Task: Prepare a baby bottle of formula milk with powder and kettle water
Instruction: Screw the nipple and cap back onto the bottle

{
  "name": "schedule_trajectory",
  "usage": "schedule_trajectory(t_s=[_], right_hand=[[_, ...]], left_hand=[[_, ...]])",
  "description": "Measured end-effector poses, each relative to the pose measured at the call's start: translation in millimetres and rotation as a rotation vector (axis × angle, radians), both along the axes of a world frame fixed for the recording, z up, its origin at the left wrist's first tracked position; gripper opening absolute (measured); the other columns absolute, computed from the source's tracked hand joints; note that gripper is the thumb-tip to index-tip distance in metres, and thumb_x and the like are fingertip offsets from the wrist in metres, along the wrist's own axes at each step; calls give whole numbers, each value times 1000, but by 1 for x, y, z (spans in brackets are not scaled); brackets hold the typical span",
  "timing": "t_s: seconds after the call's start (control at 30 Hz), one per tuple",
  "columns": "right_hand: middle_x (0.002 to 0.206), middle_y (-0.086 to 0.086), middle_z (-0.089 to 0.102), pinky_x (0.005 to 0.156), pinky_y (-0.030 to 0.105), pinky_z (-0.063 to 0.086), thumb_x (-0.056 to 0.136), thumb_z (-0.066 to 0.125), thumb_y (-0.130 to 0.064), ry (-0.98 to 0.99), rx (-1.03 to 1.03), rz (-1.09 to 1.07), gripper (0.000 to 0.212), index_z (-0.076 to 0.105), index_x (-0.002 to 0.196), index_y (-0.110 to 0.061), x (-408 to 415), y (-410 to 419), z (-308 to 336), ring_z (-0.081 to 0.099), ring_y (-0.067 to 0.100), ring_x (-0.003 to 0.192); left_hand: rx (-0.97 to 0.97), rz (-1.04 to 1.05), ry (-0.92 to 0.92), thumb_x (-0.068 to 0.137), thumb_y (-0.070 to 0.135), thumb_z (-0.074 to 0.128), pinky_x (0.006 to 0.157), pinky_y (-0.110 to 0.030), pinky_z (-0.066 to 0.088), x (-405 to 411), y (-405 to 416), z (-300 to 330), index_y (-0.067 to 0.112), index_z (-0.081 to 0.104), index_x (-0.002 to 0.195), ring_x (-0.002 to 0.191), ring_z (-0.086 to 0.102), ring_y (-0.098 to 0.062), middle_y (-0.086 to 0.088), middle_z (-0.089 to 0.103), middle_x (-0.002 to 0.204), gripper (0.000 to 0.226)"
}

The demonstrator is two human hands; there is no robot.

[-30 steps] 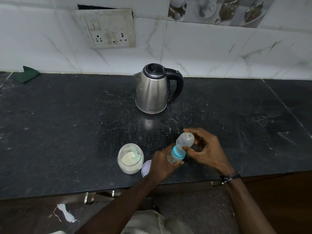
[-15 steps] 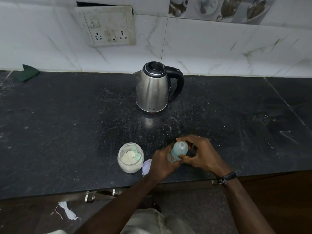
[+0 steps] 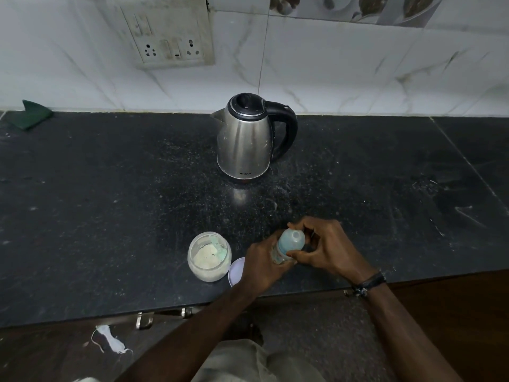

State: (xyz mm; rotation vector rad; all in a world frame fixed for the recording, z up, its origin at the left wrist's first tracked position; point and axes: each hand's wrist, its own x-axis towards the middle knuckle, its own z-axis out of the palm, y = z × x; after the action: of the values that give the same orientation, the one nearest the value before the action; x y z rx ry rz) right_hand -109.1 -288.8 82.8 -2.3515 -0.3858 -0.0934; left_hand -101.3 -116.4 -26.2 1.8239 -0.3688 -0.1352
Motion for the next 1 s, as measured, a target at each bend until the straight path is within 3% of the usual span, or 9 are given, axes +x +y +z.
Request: schedule_trajectory(t_s=[0.1, 0.2, 0.43, 0.57, 0.7, 1.0], right_hand=[[96, -7, 71, 66, 19, 53, 66, 88, -36, -58, 21, -62, 43, 69, 98, -14, -5, 4, -7, 66, 2, 79], [84, -3, 70, 60, 26, 53, 67, 83, -46, -108, 28, -144, 46, 69, 94, -11, -9, 9, -15, 65, 8, 70], [73, -3, 64, 54, 33, 51, 70, 80, -50, -165, 22, -294, 45, 63, 83, -10, -22, 18, -29, 59, 10, 62], [74, -4, 65, 54, 35, 52, 68, 83, -49, -127, 44, -321, 46, 63, 85, -12, -23, 18, -31, 61, 10, 62], [77, -5, 67, 55, 33, 53, 65, 85, -48, -103, 54, -349, 47, 65, 91, -14, -26, 20, -31, 63, 7, 64], [90, -12, 68, 62, 29, 55, 65, 84, -52, -95, 39, -378, 52, 63, 102, -21, -31, 24, -28, 64, 4, 74]], left_hand=[[4, 13, -7, 75, 51, 75, 90, -39, 59, -1, 0, 3, 20, 64, 132, 106, 72, -14, 0, 75, 117, 66], [10, 31, -18, 78, 48, 76, 89, -40, 59, -3, -2, 2, 20, 65, 131, 106, 72, -14, -1, 75, 118, 61], [11, 16, 51, 81, 45, 78, 91, -40, 58, -6, 0, 10, 26, 63, 133, 107, 71, -10, 5, 74, 119, 58], [20, 0, 101, 81, 50, 77, 92, -41, 58, -7, 2, 16, 30, 61, 134, 110, 70, -9, 8, 74, 120, 59], [11, 4, 96, 79, 53, 73, 94, -40, 57, -10, 2, 23, 23, 62, 135, 111, 69, -10, 5, 73, 122, 64], [31, -39, 119, 82, 38, 81, 96, -41, 56, -7, 8, 29, 27, 62, 134, 112, 68, -6, 8, 72, 122, 57]])
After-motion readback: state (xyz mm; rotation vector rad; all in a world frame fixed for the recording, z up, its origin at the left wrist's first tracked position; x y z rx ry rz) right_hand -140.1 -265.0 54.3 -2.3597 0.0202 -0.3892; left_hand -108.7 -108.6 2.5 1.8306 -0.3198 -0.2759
